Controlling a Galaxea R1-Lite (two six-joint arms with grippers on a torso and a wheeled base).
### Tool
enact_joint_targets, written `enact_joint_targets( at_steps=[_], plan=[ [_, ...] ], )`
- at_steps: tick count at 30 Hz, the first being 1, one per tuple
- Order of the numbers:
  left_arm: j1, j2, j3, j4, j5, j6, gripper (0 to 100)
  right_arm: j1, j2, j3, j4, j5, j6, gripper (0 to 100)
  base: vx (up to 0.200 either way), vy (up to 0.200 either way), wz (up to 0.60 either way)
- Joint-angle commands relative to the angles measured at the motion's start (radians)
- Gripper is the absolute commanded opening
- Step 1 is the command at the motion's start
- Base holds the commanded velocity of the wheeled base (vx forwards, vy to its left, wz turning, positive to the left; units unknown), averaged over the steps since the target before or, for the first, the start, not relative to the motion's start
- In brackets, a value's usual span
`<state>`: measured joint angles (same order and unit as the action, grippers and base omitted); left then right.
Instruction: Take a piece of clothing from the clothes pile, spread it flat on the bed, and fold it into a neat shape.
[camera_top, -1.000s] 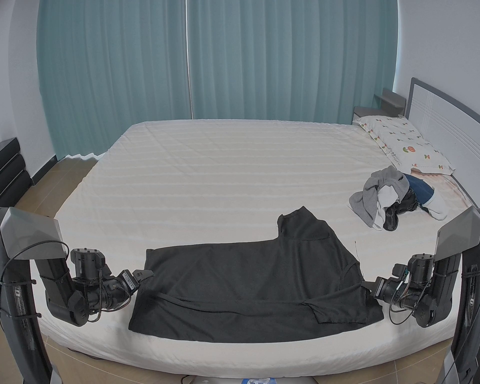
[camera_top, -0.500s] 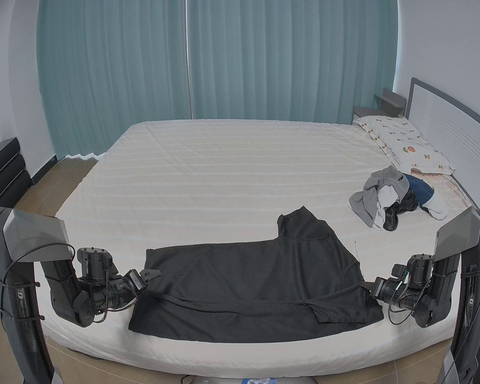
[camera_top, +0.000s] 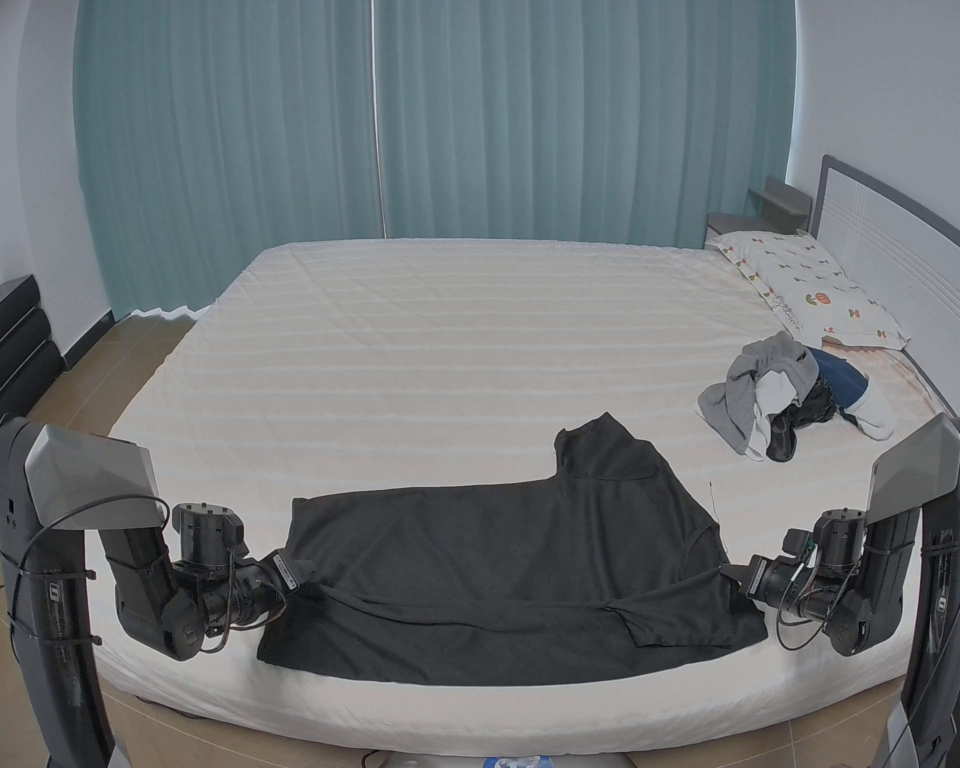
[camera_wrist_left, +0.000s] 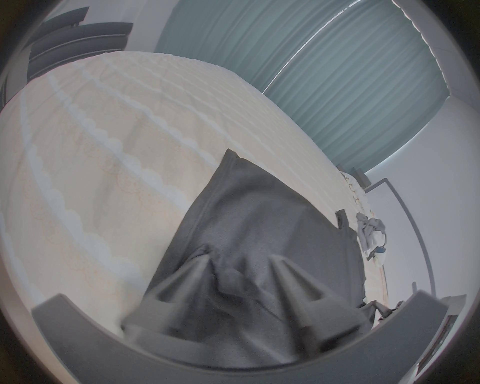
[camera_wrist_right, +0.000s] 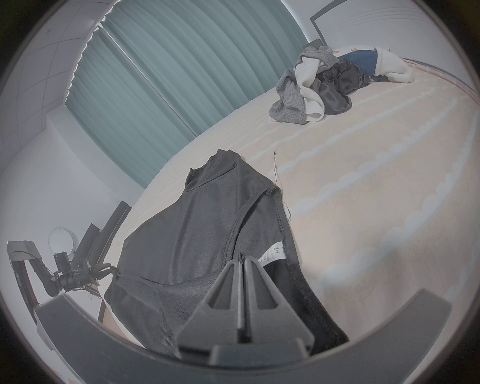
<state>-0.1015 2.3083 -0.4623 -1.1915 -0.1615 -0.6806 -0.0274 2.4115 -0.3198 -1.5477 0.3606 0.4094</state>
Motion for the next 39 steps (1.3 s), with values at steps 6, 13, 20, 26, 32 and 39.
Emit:
enact_joint_targets(
  at_steps=[6,13,20,26,32,39],
  plan=[
    [-0.001,0.006,0.034,-0.040,0.074,0.032,0,0.000,-0.009,0.004,-0.012,0.001,0.005,0,0.000,0.000,0.00],
    [0.000,-0.043,0.059,-0.040,0.077,0.032,0,0.008,-0.054,0.019,-0.014,0.001,0.034,0,0.000,0.000,0.00],
    [0.000,-0.144,0.103,-0.030,0.077,0.035,0,0.006,-0.141,0.071,-0.014,0.009,0.037,0,0.000,0.000,0.00],
    [0.002,-0.248,0.136,0.058,0.077,0.081,0,0.008,-0.199,0.113,-0.014,0.011,0.037,0,0.000,0.000,0.00],
    [0.002,-0.357,0.148,0.181,0.077,0.115,0,0.006,-0.256,0.146,-0.014,0.026,0.037,0,0.000,0.000,0.00],
    [0.005,-0.484,0.143,0.355,0.076,0.156,0,-0.009,-0.377,0.209,-0.012,0.093,0.037,0,0.000,0.000,0.00]
  ],
)
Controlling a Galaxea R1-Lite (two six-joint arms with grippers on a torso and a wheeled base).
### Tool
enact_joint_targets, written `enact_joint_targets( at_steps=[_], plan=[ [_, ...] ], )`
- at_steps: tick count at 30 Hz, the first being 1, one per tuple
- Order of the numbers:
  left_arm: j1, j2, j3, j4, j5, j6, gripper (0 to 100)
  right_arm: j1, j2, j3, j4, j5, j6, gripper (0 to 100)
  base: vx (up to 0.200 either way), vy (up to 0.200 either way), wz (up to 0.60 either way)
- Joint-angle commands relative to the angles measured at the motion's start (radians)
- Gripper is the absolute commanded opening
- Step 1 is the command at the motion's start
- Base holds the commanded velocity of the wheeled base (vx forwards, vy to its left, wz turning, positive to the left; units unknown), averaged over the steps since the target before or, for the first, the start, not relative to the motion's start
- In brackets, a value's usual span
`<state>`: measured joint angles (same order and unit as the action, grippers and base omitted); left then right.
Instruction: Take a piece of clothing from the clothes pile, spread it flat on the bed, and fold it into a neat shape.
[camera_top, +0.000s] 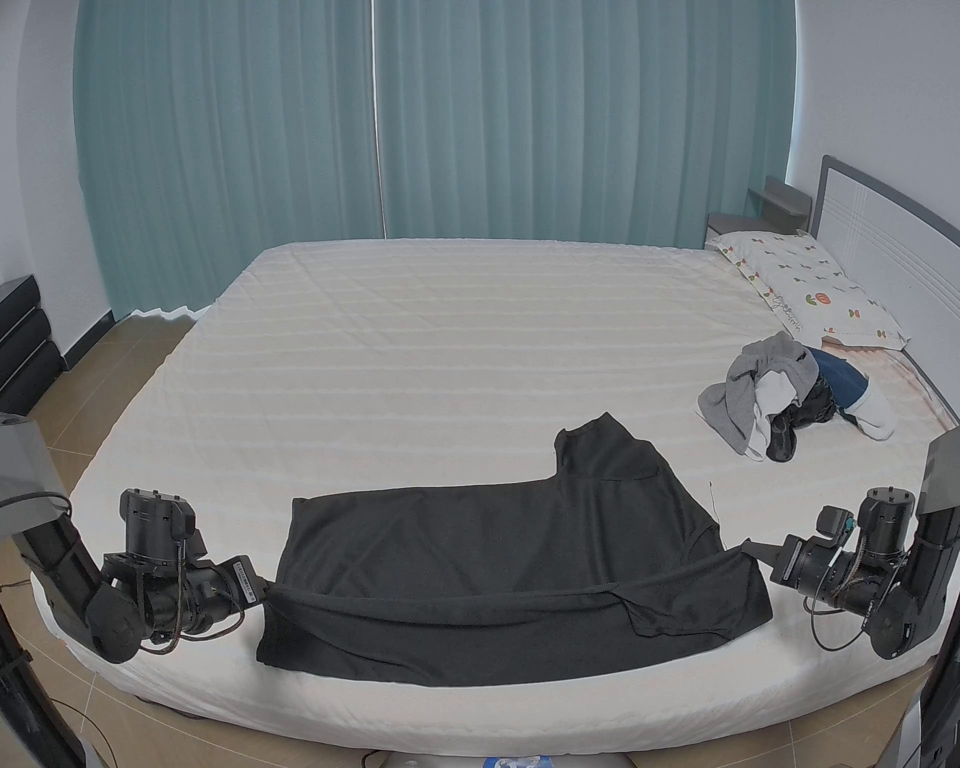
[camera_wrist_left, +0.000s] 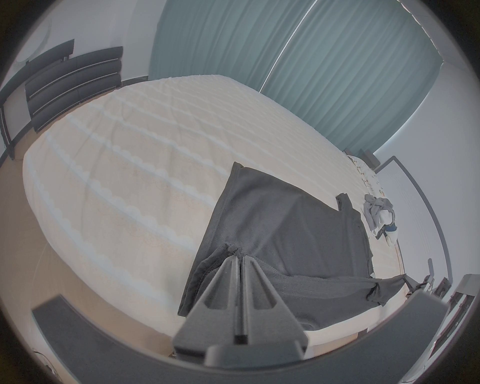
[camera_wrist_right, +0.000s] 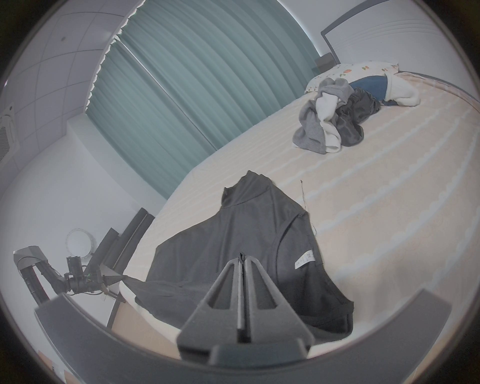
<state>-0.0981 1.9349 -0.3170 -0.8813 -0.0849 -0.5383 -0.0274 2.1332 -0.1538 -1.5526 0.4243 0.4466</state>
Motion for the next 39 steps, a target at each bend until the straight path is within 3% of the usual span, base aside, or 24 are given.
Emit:
enact_joint_targets(
  at_steps=[1,10,21,31,33,39],
  plan=[
    [0.001,-0.123,-0.002,0.056,-0.003,0.014,0,-0.011,-0.110,0.050,-0.008,0.034,0.000,0,0.000,0.000,0.00],
    [0.003,-0.201,0.001,0.188,-0.007,0.089,0,-0.055,-0.160,0.079,0.002,0.067,-0.011,0,0.000,0.000,0.00],
    [0.001,-0.232,-0.048,0.361,-0.007,0.092,0,-0.048,-0.144,0.096,0.002,0.067,-0.037,0,0.000,0.000,0.00],
    [0.001,-0.122,-0.105,0.358,-0.013,0.072,0,-0.048,-0.019,0.030,0.002,0.065,-0.037,0,0.000,0.000,0.00],
    [-0.005,-0.034,-0.142,0.352,-0.004,0.049,0,-0.049,0.037,-0.013,0.000,0.057,-0.037,0,0.000,0.000,0.00],
    [-0.003,0.124,-0.182,0.203,0.005,-0.031,0,-0.045,0.148,-0.110,-0.008,0.004,-0.034,0,0.000,0.000,0.00]
  ],
)
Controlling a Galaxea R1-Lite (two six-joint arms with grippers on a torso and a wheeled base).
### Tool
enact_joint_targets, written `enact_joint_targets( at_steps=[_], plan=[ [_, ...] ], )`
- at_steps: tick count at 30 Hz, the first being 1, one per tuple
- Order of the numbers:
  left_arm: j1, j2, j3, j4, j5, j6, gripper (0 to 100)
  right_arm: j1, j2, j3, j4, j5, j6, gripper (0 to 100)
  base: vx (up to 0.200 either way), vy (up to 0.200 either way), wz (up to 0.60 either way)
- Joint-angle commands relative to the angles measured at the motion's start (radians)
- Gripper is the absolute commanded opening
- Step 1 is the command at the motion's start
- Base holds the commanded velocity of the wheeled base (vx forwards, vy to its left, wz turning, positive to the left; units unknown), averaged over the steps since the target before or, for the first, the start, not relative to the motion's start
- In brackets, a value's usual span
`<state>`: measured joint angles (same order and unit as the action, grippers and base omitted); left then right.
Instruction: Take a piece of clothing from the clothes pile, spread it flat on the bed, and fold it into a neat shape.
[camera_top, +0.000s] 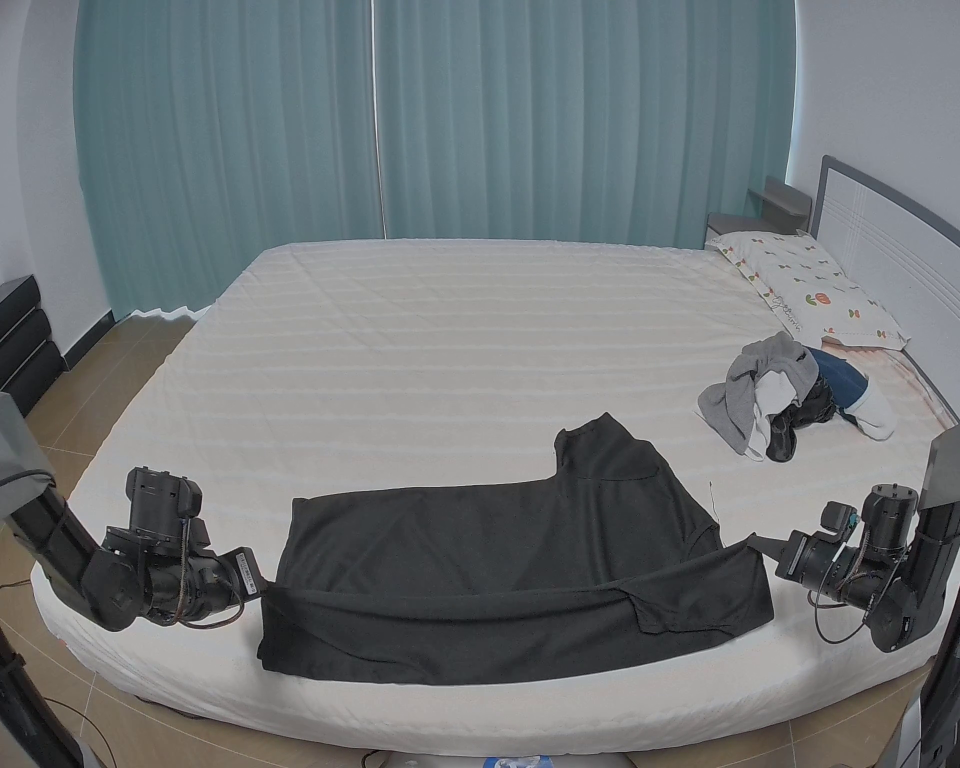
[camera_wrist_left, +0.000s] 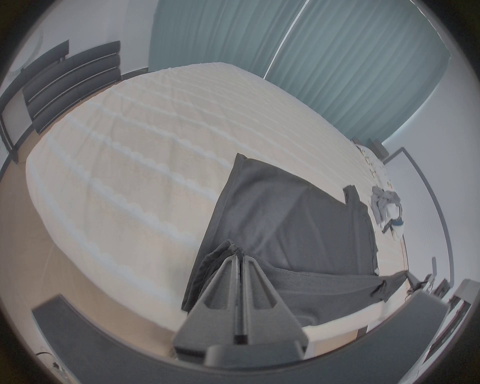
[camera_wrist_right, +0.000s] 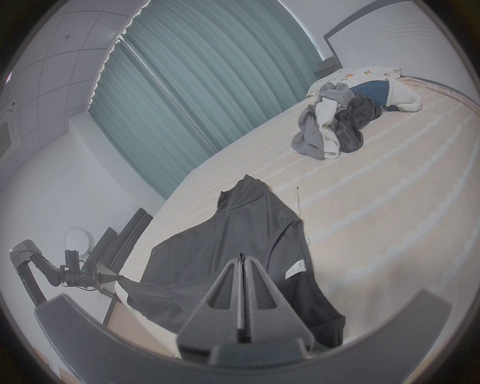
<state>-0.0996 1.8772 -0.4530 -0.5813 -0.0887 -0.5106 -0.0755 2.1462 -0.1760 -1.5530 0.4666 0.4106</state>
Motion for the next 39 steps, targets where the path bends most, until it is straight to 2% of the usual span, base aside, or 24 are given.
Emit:
enact_joint_targets(
  at_steps=[1,6,9,25,30,31,32,33,36,39],
  plan=[
    [0.000,0.203,-0.046,-0.130,0.017,-0.072,0,0.005,0.150,-0.102,-0.007,-0.046,0.002,0,0.000,0.000,0.00],
    [-0.002,0.326,-0.047,-0.262,0.043,-0.085,0,0.017,0.225,-0.148,-0.007,-0.089,0.004,0,0.000,0.000,0.00],
    [-0.003,0.369,-0.047,-0.298,0.057,-0.086,0,0.023,0.245,-0.165,-0.007,-0.109,0.004,0,0.000,0.000,0.00],
    [-0.003,0.385,-0.050,-0.301,0.072,-0.089,0,0.051,0.305,-0.227,-0.009,-0.141,0.013,0,0.000,0.000,0.00],
    [-0.003,0.388,-0.061,-0.299,0.070,-0.137,0,0.065,0.330,-0.250,-0.009,-0.174,0.014,0,0.000,0.000,0.00],
    [-0.003,0.388,-0.061,-0.299,0.069,-0.137,0,0.065,0.331,-0.250,-0.009,-0.174,0.014,100,0.000,0.000,0.00],
    [-0.003,0.388,-0.062,-0.299,0.069,-0.138,0,0.065,0.336,-0.250,-0.009,-0.172,0.016,100,0.000,0.000,0.00],
    [-0.003,0.388,-0.062,-0.299,0.069,-0.138,100,0.065,0.336,-0.250,-0.009,-0.172,0.016,100,0.000,0.000,0.00],
    [-0.003,0.382,-0.059,-0.299,0.067,-0.141,100,0.063,0.322,-0.241,-0.009,-0.172,0.025,100,0.000,0.000,0.00],
    [0.000,0.378,-0.061,-0.301,0.063,-0.141,100,0.063,0.287,-0.235,-0.009,-0.172,0.091,100,0.000,0.000,0.00]
  ],
)
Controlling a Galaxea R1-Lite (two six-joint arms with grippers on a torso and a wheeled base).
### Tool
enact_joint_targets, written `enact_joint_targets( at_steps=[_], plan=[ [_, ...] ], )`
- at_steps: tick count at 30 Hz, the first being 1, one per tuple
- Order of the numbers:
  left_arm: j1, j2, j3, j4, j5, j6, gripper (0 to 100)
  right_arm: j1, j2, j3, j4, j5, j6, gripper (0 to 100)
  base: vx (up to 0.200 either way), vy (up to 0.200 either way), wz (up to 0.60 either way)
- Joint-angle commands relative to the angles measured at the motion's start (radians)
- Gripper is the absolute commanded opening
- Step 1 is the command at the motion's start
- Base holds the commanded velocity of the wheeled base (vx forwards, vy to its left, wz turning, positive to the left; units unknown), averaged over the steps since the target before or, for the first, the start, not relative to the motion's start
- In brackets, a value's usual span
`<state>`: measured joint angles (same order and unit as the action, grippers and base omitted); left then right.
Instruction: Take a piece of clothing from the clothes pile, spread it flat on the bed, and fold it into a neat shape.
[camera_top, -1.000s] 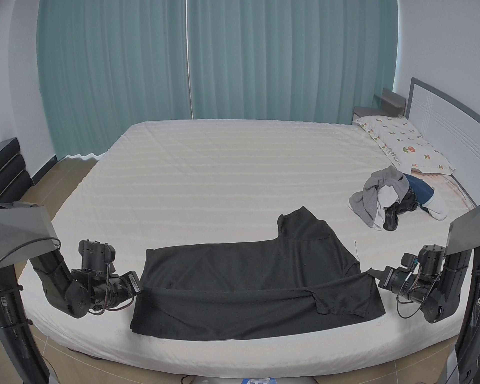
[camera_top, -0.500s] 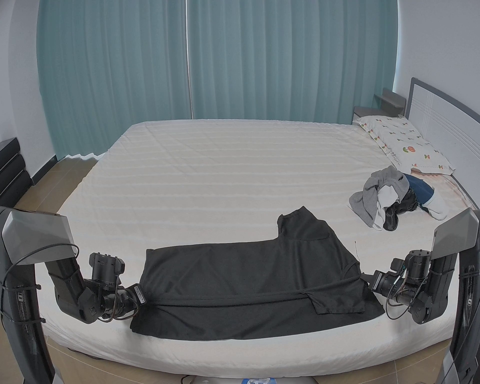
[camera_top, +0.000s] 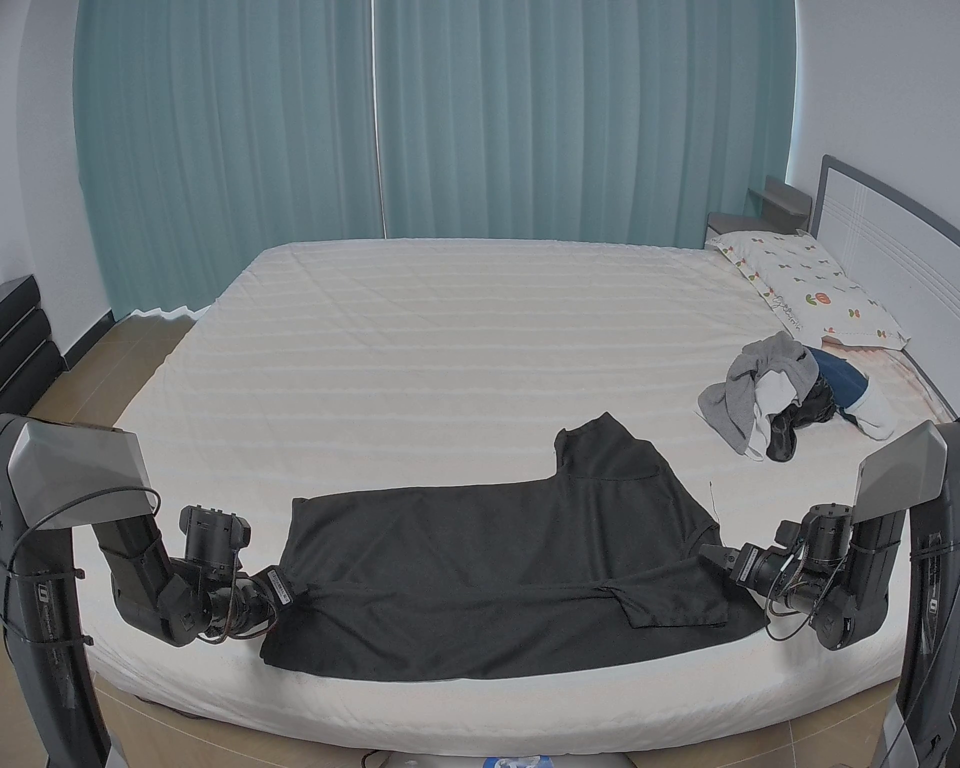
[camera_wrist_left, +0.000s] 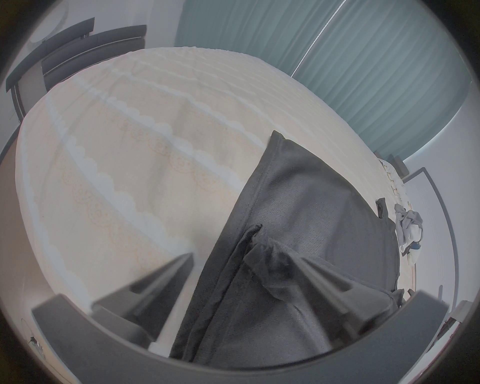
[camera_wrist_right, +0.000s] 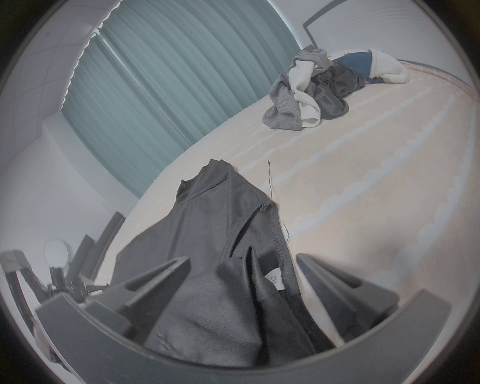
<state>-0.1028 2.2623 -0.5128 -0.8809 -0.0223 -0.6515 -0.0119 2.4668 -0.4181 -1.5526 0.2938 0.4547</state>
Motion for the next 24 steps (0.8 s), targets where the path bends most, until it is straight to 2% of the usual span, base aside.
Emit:
enact_joint_targets(
  at_steps=[1,4,6,7,10,13,22,24],
  plan=[
    [0.003,-0.007,0.002,-0.004,-0.005,0.001,100,0.000,-0.045,0.009,-0.009,0.001,0.078,100,0.000,0.000,0.00],
    [0.006,-0.018,0.011,-0.006,-0.018,0.000,100,0.001,-0.068,0.019,-0.009,0.005,0.147,100,0.000,0.000,0.00],
    [0.006,-0.018,0.011,-0.006,-0.018,-0.002,100,0.000,-0.068,0.019,-0.009,0.005,0.148,100,0.000,0.000,0.00],
    [0.008,-0.023,0.011,-0.006,-0.022,-0.036,100,0.000,-0.071,0.022,-0.009,0.008,0.176,100,0.000,0.000,0.00],
    [0.008,-0.035,0.010,-0.006,-0.027,-0.077,100,-0.006,-0.072,0.013,-0.009,0.005,0.187,100,0.000,0.000,0.00],
    [0.008,-0.061,0.014,-0.023,-0.050,-0.083,100,-0.006,-0.088,0.010,-0.009,0.001,0.225,100,0.000,0.000,0.00],
    [0.003,-0.084,0.043,-0.032,-0.051,-0.088,100,-0.003,-0.091,0.013,-0.009,0.002,0.242,100,0.000,-0.200,0.00],
    [0.003,-0.090,0.042,-0.032,-0.051,-0.102,100,-0.003,-0.089,0.013,-0.009,0.002,0.242,100,0.000,0.000,0.00]
  ],
)
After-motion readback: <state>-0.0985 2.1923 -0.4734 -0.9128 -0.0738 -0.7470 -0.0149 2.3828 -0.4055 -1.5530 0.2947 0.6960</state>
